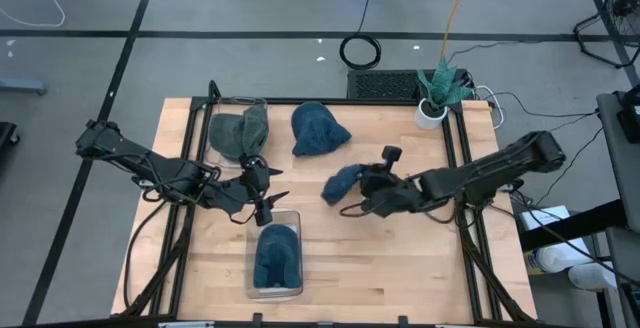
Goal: Pick & Place hat
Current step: Put the bottom blue cap into the bottom transparent bin
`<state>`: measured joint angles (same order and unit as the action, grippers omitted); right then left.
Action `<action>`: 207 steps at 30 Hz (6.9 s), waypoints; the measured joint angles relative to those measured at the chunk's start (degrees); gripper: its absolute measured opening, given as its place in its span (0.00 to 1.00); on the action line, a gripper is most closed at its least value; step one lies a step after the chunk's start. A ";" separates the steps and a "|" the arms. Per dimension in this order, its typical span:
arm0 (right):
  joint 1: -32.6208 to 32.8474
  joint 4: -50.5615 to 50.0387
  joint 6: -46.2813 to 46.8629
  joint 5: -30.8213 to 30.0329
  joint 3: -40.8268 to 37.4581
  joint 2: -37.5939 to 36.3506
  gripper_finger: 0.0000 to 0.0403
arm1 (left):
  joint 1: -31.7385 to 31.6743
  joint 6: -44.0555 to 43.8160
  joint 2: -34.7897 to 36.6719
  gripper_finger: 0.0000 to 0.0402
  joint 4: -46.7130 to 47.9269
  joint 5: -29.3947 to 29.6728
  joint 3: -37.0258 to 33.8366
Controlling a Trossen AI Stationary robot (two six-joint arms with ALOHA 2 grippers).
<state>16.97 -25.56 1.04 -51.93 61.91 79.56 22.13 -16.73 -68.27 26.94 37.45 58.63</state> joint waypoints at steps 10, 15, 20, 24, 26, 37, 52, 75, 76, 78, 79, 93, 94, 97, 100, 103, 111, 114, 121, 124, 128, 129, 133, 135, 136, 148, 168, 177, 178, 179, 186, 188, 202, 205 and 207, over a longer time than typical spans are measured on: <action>-1.28 14.89 -10.15 8.61 0.00 -4.38 0.00 | 0.00 0.00 0.00 0.67 -0.04 0.02 0.00; -3.23 24.44 -12.79 8.62 -2.99 -4.43 0.00 | 0.00 -0.15 0.00 0.67 -0.04 0.01 0.00; -6.31 46.15 -16.46 8.82 -11.97 -5.23 0.00 | 0.02 -0.19 0.00 0.67 -0.04 0.00 0.00; -7.59 65.25 -17.59 8.84 -18.92 -5.15 0.00 | -0.02 -0.06 0.00 0.67 -0.09 0.02 0.00; -7.65 73.21 -18.05 8.77 -21.93 -5.26 0.00 | -0.02 -0.04 0.00 0.67 -0.11 0.02 0.00; -7.45 92.34 -27.37 8.62 -28.04 -5.34 0.00 | -0.04 -2.47 0.00 0.67 -0.35 0.13 0.00; -6.75 88.71 -25.75 10.27 -28.06 -5.39 0.00 | -3.97 -3.22 -3.71 0.67 -7.14 0.10 0.04; -8.37 87.44 -25.62 10.59 -28.06 -5.39 0.00 | -6.67 -0.48 -11.35 0.67 -21.90 -16.57 0.02; -8.37 87.44 -25.60 10.95 -28.06 -5.39 0.00 | -6.73 0.36 -11.60 0.67 -21.89 -16.65 0.00; -8.37 87.44 -25.58 11.55 -28.06 -5.39 0.00 | -6.75 2.10 -11.72 0.67 -22.92 -16.60 0.02; -8.37 87.44 -25.58 11.56 -28.06 -5.39 0.00 | -6.75 2.94 -11.69 0.67 -23.69 -16.51 0.02; -9.55 86.18 -22.80 11.48 -28.02 -5.39 0.00 | -5.18 14.77 -15.61 0.67 -18.39 -4.24 9.49; -9.69 86.14 -22.76 11.48 -28.02 -5.39 0.00 | -5.00 15.13 -17.05 0.67 -14.04 -1.42 12.06; -9.84 85.71 -22.74 11.43 -28.02 -5.39 0.00 | -4.86 13.97 -21.84 0.67 -3.53 4.59 20.40; -9.84 85.31 -22.78 11.30 -28.02 -5.40 0.00 | -5.38 13.84 -27.26 0.67 3.44 5.87 27.93; -9.84 84.99 -22.76 11.31 -28.00 -5.39 0.00 | -5.53 16.82 -32.87 0.67 6.53 6.25 32.97; -9.84 84.32 -22.78 11.28 -28.02 -5.39 0.00 | -5.12 19.23 -39.74 0.67 5.60 10.72 38.70; -9.84 84.43 -22.80 11.28 -28.02 -5.40 0.00 | -5.19 19.27 -40.12 0.67 6.05 16.23 38.72; -9.84 84.93 -22.78 11.46 -28.02 -5.39 0.00 | -7.63 15.75 -40.11 0.67 7.30 19.67 38.82; -9.84 84.93 -22.78 11.48 -28.02 -5.39 0.00 | -8.69 14.63 -40.11 0.67 7.82 19.67 38.80; -9.81 84.93 -22.76 11.48 -28.02 -5.39 0.00 | -10.41 14.67 -40.11 0.67 7.17 19.66 38.77; -9.81 84.91 -22.76 11.48 -28.02 -5.39 0.00 | -10.81 14.77 -40.11 0.67 6.89 19.67 38.77; -9.81 84.88 -22.76 11.48 -28.02 -5.39 0.00 | -12.31 14.95 -40.11 0.67 6.16 19.67 38.77; -9.79 84.85 -22.76 11.48 -28.02 -5.39 0.00 | -12.70 15.77 -40.11 0.67 6.18 19.67 38.77; -9.79 84.83 -22.74 11.50 -28.02 -5.39 0.00 | -12.84 16.74 -40.11 0.67 6.19 19.67 38.77; -9.77 83.92 -20.59 11.72 -28.02 -5.40 0.00 | -11.23 28.31 -39.89 0.67 -0.69 25.61 38.75; -9.77 83.09 -20.57 11.59 -28.02 -5.39 0.00 | -10.47 19.80 -39.89 0.50 0.31 16.76 38.73; -9.76 82.59 -20.57 11.74 -28.02 -5.39 0.00 | -10.60 18.91 -39.14 0.04 4.09 16.38 38.71; -9.75 82.32 -20.57 11.77 -28.02 -5.39 0.00 | -10.60 18.52 -38.73 0.03 4.78 16.36 38.71; -9.75 82.23 -20.57 11.88 -28.02 -5.39 0.01 | -10.60 18.03 -38.03 0.03 5.89 16.34 38.71; -9.74 82.30 -18.16 19.53 -28.02 -5.39 0.06 | -10.10 10.22 -30.46 0.02 15.80 10.35 38.71; -9.79 82.32 -16.07 23.97 -28.02 -5.40 0.09 | -10.10 7.64 -28.42 0.01 18.40 10.17 38.71; -9.77 76.46 -9.10 34.02 -25.33 -5.43 0.62 | -8.24 3.75 -26.23 0.01 34.87 10.54 38.71; -9.77 76.08 -9.12 33.90 -25.18 -5.43 0.67 | -6.20 -2.04 -25.38 0.01 40.04 10.57 38.71; -9.77 76.15 -9.14 33.88 -25.16 -5.43 0.68 | -4.41 -5.15 -25.07 0.01 42.55 10.71 38.77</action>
<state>7.20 50.59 -8.10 -18.04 36.75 74.13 17.72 -21.88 -93.34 69.49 48.16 97.41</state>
